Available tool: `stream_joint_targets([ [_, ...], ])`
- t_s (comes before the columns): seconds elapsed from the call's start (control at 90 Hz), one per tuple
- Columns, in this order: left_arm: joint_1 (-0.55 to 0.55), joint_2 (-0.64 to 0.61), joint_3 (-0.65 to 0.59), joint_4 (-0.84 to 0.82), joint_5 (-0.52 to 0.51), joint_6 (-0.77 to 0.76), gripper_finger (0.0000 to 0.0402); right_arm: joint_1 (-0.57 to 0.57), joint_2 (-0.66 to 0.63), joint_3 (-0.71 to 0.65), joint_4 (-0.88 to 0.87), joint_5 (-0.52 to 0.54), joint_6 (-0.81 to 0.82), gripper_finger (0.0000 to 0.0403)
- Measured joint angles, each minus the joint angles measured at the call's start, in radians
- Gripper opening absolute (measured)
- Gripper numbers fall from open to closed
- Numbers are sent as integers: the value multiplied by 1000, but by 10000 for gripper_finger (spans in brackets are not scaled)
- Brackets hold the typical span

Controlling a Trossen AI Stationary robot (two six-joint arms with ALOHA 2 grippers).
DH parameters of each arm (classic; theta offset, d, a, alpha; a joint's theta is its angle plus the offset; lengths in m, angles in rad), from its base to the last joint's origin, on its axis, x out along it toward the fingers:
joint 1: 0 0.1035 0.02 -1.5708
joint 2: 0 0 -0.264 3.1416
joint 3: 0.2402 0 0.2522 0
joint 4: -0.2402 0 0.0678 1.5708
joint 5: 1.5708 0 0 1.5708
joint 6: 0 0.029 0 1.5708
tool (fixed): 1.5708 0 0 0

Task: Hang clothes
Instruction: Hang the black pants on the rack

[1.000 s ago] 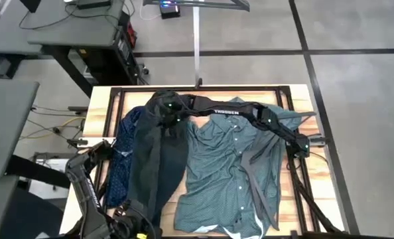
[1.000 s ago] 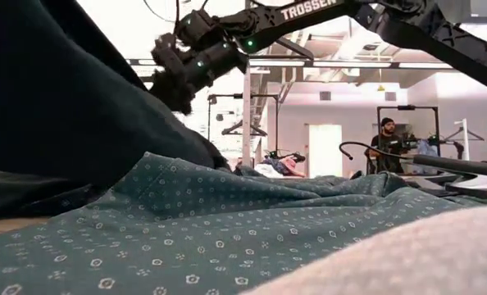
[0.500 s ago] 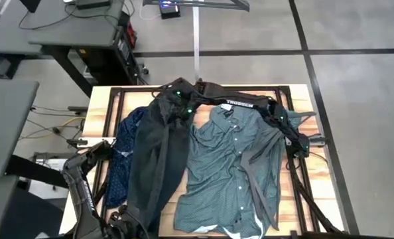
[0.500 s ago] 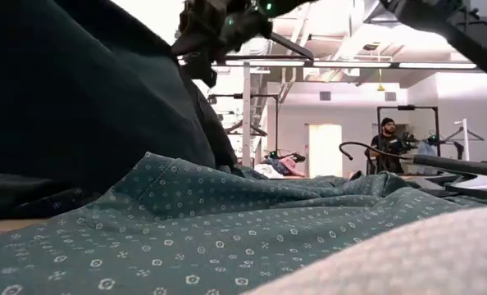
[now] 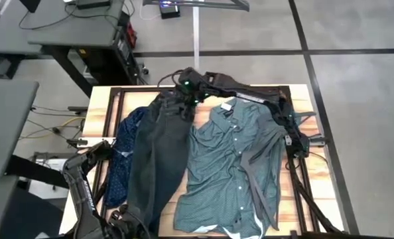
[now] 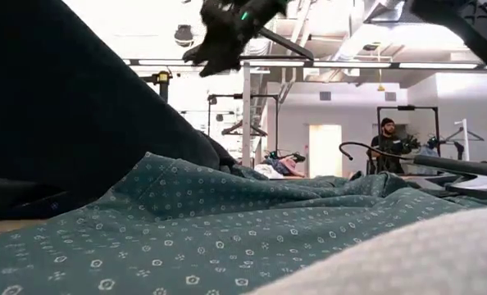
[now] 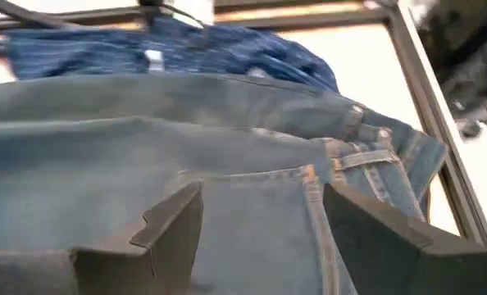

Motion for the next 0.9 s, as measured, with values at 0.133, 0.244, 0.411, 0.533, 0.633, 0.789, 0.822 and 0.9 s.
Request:
stream_joint_targets([
  [0.133,20,-24,0,3,134,153,0,34,-71,1,-74,-15,-32,239],
  [0.244,39,-61,0,-20,321,298,0,72,-105,1,-113,-21,-9,239],
  [0.411,8,-159,-58,-22,393,439,0,127,-118,0,-151,-23,122,239],
  [0.533,-54,-248,-225,-23,425,442,0,191,-107,0,-104,-3,249,239],
  [0.633,-116,-330,-380,46,383,395,0,266,-84,0,-46,96,313,239],
  [0.789,-197,-474,-587,392,87,348,0,366,-59,-2,-60,230,423,239],
  [0.822,-207,-501,-621,457,33,348,0,386,-58,-2,-73,248,444,239],
  [0.9,-225,-545,-677,540,-59,345,0,440,-58,-3,-78,294,488,239],
])
